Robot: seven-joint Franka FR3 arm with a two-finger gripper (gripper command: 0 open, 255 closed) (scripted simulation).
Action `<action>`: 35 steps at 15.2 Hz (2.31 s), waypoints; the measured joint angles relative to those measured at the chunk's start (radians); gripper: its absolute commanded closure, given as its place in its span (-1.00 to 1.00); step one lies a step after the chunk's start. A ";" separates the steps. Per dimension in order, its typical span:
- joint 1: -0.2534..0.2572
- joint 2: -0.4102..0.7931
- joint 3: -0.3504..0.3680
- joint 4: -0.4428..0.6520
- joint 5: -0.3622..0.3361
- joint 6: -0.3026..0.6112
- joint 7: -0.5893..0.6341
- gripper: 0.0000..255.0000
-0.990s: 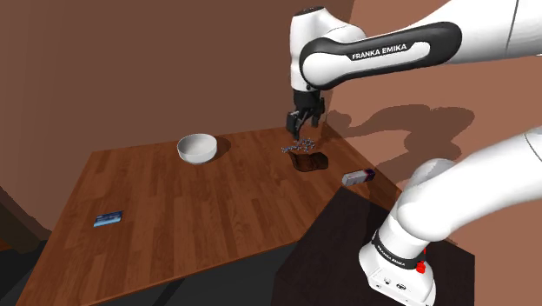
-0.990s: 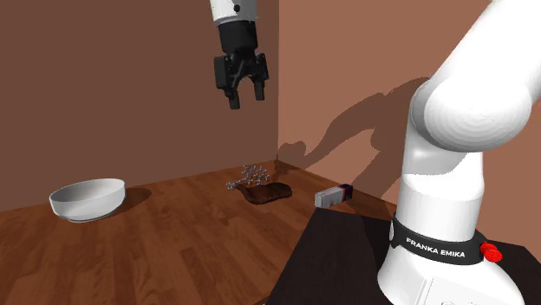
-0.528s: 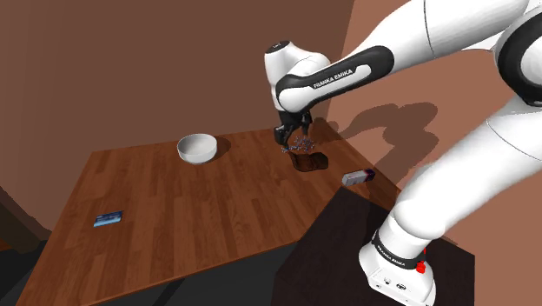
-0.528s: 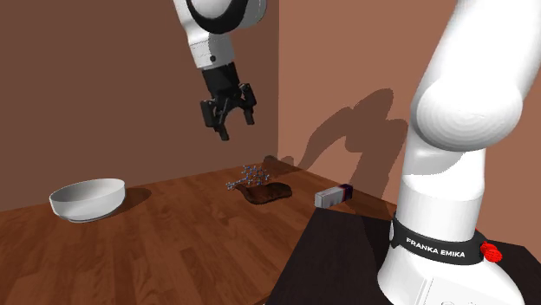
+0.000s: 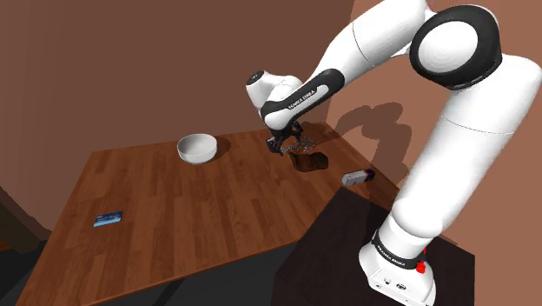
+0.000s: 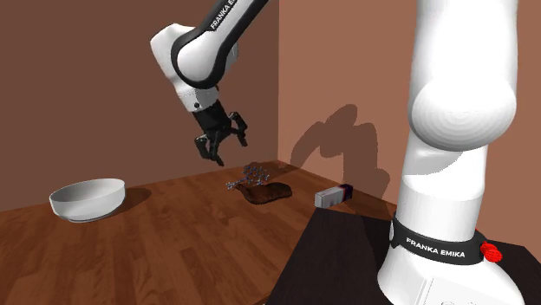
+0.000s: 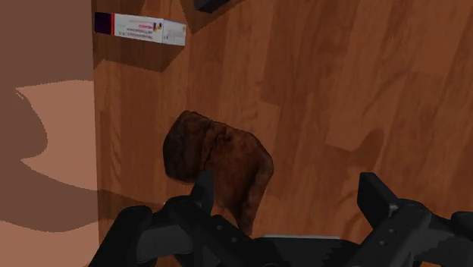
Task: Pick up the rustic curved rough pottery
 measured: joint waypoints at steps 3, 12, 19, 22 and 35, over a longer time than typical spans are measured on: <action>-0.003 0.129 -0.023 0.079 -0.074 -0.006 0.081 -1.00; 0.012 0.496 -0.121 0.391 -0.209 -0.097 0.235 -1.00; 0.013 0.693 -0.177 0.573 -0.241 -0.140 0.284 -1.00; 0.013 0.729 -0.180 0.588 -0.245 -0.125 0.298 -1.00; 0.013 0.757 -0.181 0.600 -0.248 -0.112 0.310 1.00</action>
